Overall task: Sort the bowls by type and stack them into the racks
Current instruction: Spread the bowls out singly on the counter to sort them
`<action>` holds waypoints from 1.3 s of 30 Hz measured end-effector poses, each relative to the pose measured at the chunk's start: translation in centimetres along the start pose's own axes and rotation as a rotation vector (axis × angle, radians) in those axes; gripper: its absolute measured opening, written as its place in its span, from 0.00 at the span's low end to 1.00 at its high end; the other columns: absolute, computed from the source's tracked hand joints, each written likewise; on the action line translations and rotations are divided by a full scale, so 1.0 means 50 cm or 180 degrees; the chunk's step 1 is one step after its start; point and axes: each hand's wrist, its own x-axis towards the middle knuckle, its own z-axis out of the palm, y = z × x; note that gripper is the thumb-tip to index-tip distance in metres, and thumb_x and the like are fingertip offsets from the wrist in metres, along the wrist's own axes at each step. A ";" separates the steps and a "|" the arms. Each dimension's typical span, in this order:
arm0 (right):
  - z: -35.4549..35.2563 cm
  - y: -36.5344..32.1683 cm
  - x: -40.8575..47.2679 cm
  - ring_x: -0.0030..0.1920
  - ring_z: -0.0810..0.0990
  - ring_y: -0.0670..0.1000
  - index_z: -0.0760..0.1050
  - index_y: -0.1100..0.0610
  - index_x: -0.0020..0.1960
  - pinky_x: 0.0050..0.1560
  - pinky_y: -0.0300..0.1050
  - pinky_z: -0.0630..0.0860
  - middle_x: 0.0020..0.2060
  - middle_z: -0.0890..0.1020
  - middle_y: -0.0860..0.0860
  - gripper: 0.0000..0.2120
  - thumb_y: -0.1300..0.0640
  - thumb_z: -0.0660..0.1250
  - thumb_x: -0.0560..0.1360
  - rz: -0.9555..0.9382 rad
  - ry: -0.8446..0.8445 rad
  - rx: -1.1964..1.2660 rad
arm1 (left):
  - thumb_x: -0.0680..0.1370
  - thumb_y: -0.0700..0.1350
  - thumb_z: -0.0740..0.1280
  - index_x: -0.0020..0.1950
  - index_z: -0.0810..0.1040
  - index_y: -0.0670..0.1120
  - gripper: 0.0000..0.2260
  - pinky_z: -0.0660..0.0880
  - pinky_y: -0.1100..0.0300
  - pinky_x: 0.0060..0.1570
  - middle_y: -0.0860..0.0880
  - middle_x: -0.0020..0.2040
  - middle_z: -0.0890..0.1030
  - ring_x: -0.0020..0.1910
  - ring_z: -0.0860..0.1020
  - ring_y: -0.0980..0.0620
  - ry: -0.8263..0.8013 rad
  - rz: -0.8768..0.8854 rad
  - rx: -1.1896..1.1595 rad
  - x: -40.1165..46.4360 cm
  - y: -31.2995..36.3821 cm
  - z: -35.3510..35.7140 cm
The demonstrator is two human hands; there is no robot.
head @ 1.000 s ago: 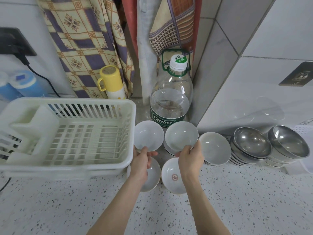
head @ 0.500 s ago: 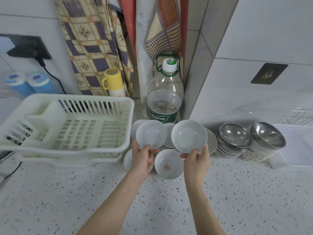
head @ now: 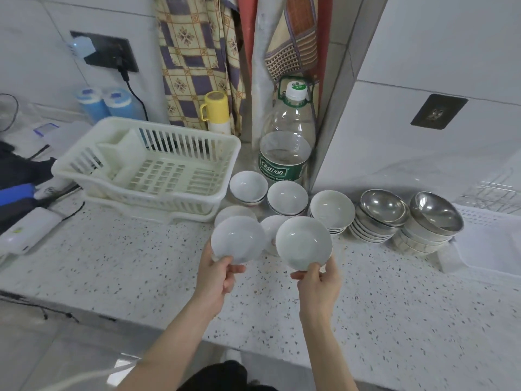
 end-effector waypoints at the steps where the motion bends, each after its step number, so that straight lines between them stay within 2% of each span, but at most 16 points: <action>1: -0.006 0.007 -0.013 0.30 0.83 0.50 0.74 0.44 0.59 0.31 0.45 0.74 0.29 0.82 0.50 0.20 0.63 0.54 0.78 0.0040 -0.0065 0.0022 | 0.80 0.31 0.58 0.71 0.67 0.58 0.27 0.59 0.67 0.16 0.40 0.56 0.79 0.30 0.81 0.55 0.0049 -0.0025 -0.0003 -0.014 -0.013 -0.016; 3: -0.014 0.022 -0.038 0.30 0.83 0.49 0.75 0.41 0.59 0.30 0.42 0.75 0.30 0.83 0.52 0.21 0.63 0.54 0.77 0.0161 -0.0205 0.0083 | 0.80 0.32 0.58 0.72 0.67 0.58 0.26 0.60 0.67 0.15 0.38 0.55 0.79 0.27 0.80 0.56 0.0120 -0.0059 0.0009 -0.041 -0.037 -0.046; 6: -0.016 0.041 -0.074 0.29 0.82 0.48 0.74 0.44 0.62 0.31 0.43 0.76 0.26 0.82 0.54 0.20 0.62 0.56 0.78 0.0373 -0.0442 0.0016 | 0.80 0.32 0.59 0.73 0.67 0.57 0.26 0.60 0.67 0.15 0.34 0.55 0.78 0.25 0.78 0.57 0.0303 -0.0086 0.0023 -0.068 -0.059 -0.087; 8: -0.011 0.051 -0.093 0.29 0.81 0.47 0.73 0.45 0.64 0.34 0.44 0.76 0.25 0.82 0.54 0.18 0.61 0.57 0.79 0.0459 -0.0628 -0.0057 | 0.80 0.32 0.59 0.72 0.67 0.57 0.26 0.60 0.67 0.15 0.37 0.56 0.79 0.27 0.80 0.56 0.0453 -0.0082 -0.0032 -0.073 -0.066 -0.115; 13: 0.026 0.059 -0.110 0.25 0.77 0.43 0.70 0.47 0.70 0.32 0.42 0.72 0.24 0.82 0.56 0.22 0.62 0.57 0.79 0.0609 -0.0912 -0.0193 | 0.79 0.32 0.58 0.71 0.68 0.55 0.25 0.61 0.67 0.15 0.42 0.58 0.77 0.30 0.81 0.54 0.0722 0.0011 -0.0169 -0.054 -0.055 -0.192; 18: 0.105 0.058 -0.125 0.27 0.79 0.45 0.72 0.49 0.68 0.31 0.41 0.73 0.25 0.81 0.58 0.20 0.63 0.57 0.78 0.0686 -0.1032 -0.0198 | 0.79 0.30 0.57 0.69 0.69 0.57 0.26 0.61 0.67 0.15 0.40 0.59 0.77 0.29 0.80 0.55 0.0773 -0.0022 -0.0295 0.002 -0.018 -0.288; 23: 0.231 0.053 -0.149 0.22 0.74 0.44 0.73 0.51 0.68 0.30 0.41 0.69 0.25 0.81 0.59 0.20 0.64 0.57 0.79 0.0972 -0.1122 -0.0097 | 0.79 0.30 0.57 0.68 0.69 0.55 0.25 0.61 0.68 0.15 0.38 0.60 0.76 0.27 0.78 0.56 0.0701 -0.0086 -0.0310 0.070 0.042 -0.376; 28: 0.339 0.054 -0.164 0.21 0.75 0.43 0.71 0.51 0.71 0.33 0.42 0.70 0.25 0.81 0.59 0.23 0.65 0.58 0.78 0.1097 -0.1059 -0.0116 | 0.80 0.31 0.56 0.72 0.67 0.51 0.24 0.60 0.67 0.16 0.36 0.51 0.77 0.19 0.72 0.58 0.0644 -0.0129 0.0021 0.135 0.089 -0.442; 31: 0.389 0.057 -0.163 0.19 0.72 0.43 0.71 0.53 0.72 0.30 0.41 0.69 0.25 0.80 0.61 0.23 0.66 0.59 0.78 0.1246 -0.0946 -0.0031 | 0.80 0.32 0.56 0.70 0.69 0.54 0.24 0.59 0.66 0.16 0.38 0.46 0.80 0.21 0.74 0.56 0.0522 -0.0084 0.0283 0.165 0.105 -0.464; 35: 0.435 0.065 -0.163 0.17 0.70 0.44 0.72 0.55 0.71 0.22 0.37 0.65 0.25 0.81 0.62 0.22 0.67 0.59 0.79 0.1422 -0.0749 0.0051 | 0.80 0.32 0.57 0.68 0.69 0.58 0.25 0.58 0.65 0.17 0.40 0.48 0.82 0.25 0.77 0.54 0.0374 -0.0096 0.0475 0.200 0.116 -0.484; 39: 0.462 0.066 -0.162 0.17 0.70 0.44 0.72 0.56 0.71 0.19 0.35 0.63 0.26 0.81 0.63 0.22 0.67 0.59 0.78 0.1491 -0.0549 0.0080 | 0.79 0.33 0.58 0.69 0.69 0.59 0.26 0.58 0.65 0.18 0.42 0.49 0.82 0.26 0.78 0.54 0.0178 -0.0139 0.0618 0.230 0.119 -0.498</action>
